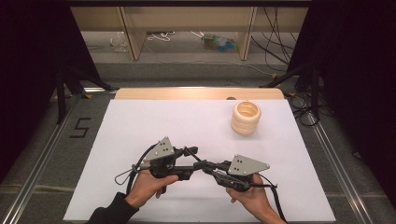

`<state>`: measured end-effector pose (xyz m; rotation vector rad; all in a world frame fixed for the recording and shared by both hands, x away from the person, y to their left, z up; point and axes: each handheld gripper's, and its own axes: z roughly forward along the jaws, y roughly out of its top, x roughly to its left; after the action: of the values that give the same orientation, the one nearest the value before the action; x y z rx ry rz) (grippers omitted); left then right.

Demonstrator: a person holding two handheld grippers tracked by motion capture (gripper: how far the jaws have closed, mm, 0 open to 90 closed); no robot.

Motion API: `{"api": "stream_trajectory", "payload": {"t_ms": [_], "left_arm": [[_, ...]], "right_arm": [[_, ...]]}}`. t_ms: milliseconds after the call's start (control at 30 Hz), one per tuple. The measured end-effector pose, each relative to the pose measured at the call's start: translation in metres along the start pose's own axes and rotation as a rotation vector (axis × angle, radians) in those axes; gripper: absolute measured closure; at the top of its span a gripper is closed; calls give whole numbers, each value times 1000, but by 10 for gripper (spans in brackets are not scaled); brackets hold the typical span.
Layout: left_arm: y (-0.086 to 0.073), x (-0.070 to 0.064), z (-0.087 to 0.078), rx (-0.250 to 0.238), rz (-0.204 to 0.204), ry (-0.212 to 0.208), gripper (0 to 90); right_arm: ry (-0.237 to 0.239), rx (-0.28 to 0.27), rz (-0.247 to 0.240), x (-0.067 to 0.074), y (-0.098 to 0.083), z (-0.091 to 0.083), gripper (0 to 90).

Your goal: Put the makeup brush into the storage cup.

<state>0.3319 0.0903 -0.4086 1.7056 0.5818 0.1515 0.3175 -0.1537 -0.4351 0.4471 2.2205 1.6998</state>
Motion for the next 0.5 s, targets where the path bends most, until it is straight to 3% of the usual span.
{"api": "stream_trajectory", "payload": {"t_ms": [500], "left_arm": [[-1,-1,0,-14,-21,-30,583]], "right_arm": [[1,-5,-4,1,0,1,839]]}}
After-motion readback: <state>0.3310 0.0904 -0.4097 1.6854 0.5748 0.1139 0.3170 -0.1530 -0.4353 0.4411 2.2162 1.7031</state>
